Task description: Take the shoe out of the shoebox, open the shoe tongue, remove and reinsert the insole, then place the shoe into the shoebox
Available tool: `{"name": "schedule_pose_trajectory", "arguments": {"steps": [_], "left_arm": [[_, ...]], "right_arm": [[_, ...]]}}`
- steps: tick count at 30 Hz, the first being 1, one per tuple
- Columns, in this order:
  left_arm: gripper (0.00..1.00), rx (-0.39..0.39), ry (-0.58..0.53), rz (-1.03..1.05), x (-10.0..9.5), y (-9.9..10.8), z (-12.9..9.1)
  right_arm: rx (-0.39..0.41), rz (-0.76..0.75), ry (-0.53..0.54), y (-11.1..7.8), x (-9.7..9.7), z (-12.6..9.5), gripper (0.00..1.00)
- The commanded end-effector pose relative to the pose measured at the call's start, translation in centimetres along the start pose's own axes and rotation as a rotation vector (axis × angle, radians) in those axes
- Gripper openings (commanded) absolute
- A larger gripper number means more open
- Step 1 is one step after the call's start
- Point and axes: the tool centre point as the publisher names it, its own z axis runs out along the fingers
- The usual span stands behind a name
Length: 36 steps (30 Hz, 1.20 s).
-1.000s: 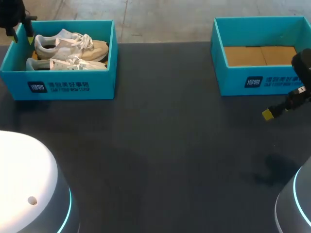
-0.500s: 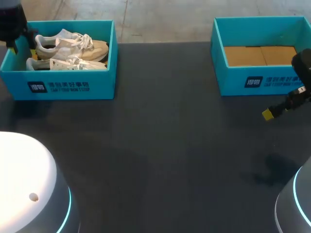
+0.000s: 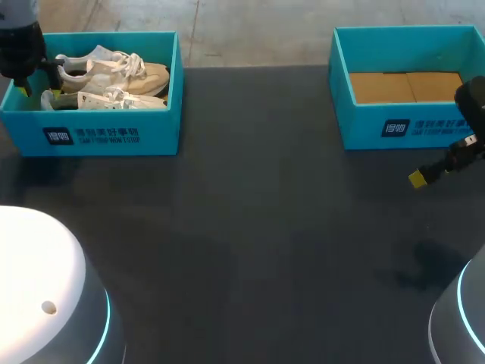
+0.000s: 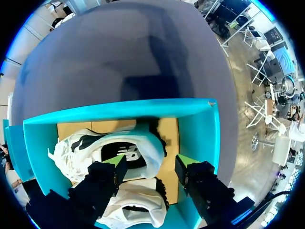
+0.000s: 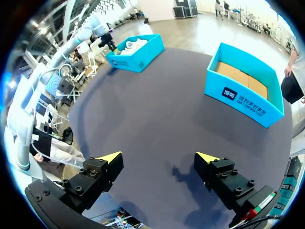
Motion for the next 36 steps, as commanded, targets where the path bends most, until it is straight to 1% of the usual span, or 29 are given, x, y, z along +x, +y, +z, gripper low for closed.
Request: {"name": "schedule_pose_trajectory", "arguments": {"steps": [1,4,12,18,20,25,28,30,34,36], "left_arm": [[0.68,0.003,-0.003,0.008,0.0,0.4,1.2],[0.73,0.006,-0.003,0.009,0.0,0.5,1.9],[0.76,-0.002,0.003,-0.002,0.1,0.9,3.5],[0.75,0.004,0.007,-0.013,0.2,1.2,4.7],[0.72,0.006,0.01,-0.019,0.2,1.4,5.1],[0.69,0.009,0.007,-0.025,0.5,1.7,6.0],[0.73,0.01,0.008,-0.03,0.5,1.8,6.4],[0.73,0.013,0.008,-0.031,0.5,1.8,6.7],[0.73,0.021,0.013,-0.033,0.5,1.8,7.3],[0.71,0.023,0.016,-0.031,0.5,1.8,7.5]], "right_arm": [[0.0,0.001,-0.001,0.0,0.0,0.1,1.0],[0.0,0.001,-0.001,0.0,0.0,0.1,1.0],[0.0,0.001,-0.001,0.0,0.0,0.1,1.0],[0.0,0.001,-0.001,0.0,0.0,0.1,1.0],[0.0,0.001,-0.001,0.0,0.0,0.1,1.0],[0.0,0.001,-0.001,0.0,0.0,0.1,1.0],[0.0,0.001,-0.001,0.0,0.0,0.1,1.0],[0.0,0.001,-0.001,0.0,0.0,0.1,1.0],[0.0,0.001,-0.001,0.0,0.0,0.1,1.0],[0.0,0.001,-0.001,0.0,0.0,0.1,1.0]]}}
